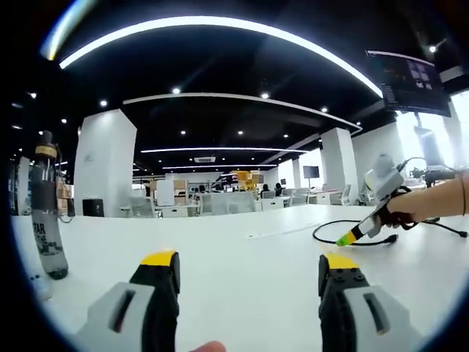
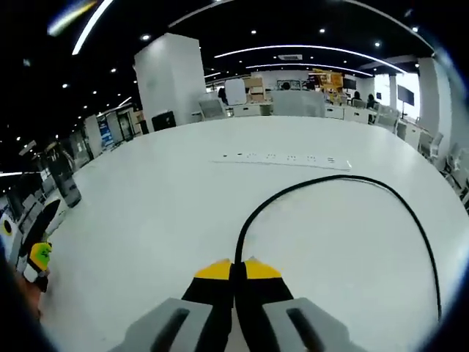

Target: Find the data cable on the table. Grasp the USB connector end of the cable and insert it into the USB port on the table

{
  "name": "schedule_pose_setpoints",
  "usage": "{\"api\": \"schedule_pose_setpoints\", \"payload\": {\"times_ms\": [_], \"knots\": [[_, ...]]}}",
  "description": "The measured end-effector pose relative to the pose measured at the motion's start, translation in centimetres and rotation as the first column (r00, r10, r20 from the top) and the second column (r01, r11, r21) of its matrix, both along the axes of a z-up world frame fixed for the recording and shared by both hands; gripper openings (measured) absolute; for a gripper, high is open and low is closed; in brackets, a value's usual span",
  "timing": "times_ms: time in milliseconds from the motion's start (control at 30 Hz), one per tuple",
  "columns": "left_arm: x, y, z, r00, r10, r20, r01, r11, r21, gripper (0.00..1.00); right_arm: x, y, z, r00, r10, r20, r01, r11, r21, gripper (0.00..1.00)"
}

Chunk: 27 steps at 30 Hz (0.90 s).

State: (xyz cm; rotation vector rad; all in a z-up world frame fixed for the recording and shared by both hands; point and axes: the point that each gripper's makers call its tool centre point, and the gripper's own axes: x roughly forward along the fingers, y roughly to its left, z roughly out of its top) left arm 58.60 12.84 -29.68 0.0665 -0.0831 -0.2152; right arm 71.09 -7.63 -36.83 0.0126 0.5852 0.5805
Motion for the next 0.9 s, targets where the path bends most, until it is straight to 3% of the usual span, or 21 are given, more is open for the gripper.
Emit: {"api": "schedule_pose_setpoints", "payload": {"times_ms": [200, 333, 433, 733, 900], "knots": [[0.4, -1.3, -0.3, 0.999, -0.046, -0.02, 0.046, 0.999, -0.003, 0.78, -0.3, -0.3, 4.0, 0.996, -0.032, 0.079, 0.021, 0.99, 0.137, 0.05], [0.2, -3.2, 0.1, 0.994, -0.106, -0.015, 0.106, 0.994, -0.002, 0.78, -0.9, -0.6, 6.5, 0.993, -0.072, 0.099, 0.04, 0.956, 0.289, 0.05], [-0.1, -5.0, 0.5, 0.988, -0.155, -0.005, 0.155, 0.988, 0.0, 0.78, -1.5, -1.0, 7.8, 0.988, -0.087, 0.126, 0.038, 0.938, 0.346, 0.04], [-1.0, -10.3, -0.3, 0.961, -0.274, -0.037, 0.274, 0.962, -0.002, 0.77, -3.7, -1.5, 11.6, 0.978, -0.137, 0.159, 0.016, 0.806, 0.592, 0.04], [-1.5, -12.6, -0.7, 0.948, -0.313, -0.049, 0.314, 0.95, 0.006, 0.74, -5.0, -1.5, 12.9, 0.974, -0.145, 0.173, -0.001, 0.763, 0.647, 0.04]]}}
